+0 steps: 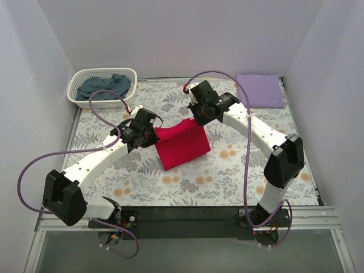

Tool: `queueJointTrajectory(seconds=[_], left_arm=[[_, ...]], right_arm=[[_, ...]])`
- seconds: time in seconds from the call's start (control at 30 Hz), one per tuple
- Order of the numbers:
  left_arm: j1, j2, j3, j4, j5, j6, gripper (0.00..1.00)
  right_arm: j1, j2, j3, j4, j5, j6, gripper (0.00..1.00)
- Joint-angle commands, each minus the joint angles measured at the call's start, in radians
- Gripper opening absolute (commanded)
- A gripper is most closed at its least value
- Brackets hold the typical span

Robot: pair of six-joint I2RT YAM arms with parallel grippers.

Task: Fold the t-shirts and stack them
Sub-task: Fold the tshirt

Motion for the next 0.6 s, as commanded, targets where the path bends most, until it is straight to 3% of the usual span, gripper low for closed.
queueJointTrajectory(seconds=[0.0,0.57], left_arm=[[0.033,0.023,0.028,0.058,-0.046,0.051,0.00],[0.139,0.269,0.019,0.326,-0.048,0.156,0.00]], right_arm=[[-0.034,0.024,0.047,0.116,0.002,-0.052,0.01],[-0.113,0.217,-0.036,0.371,-0.064,-0.037,0.01]])
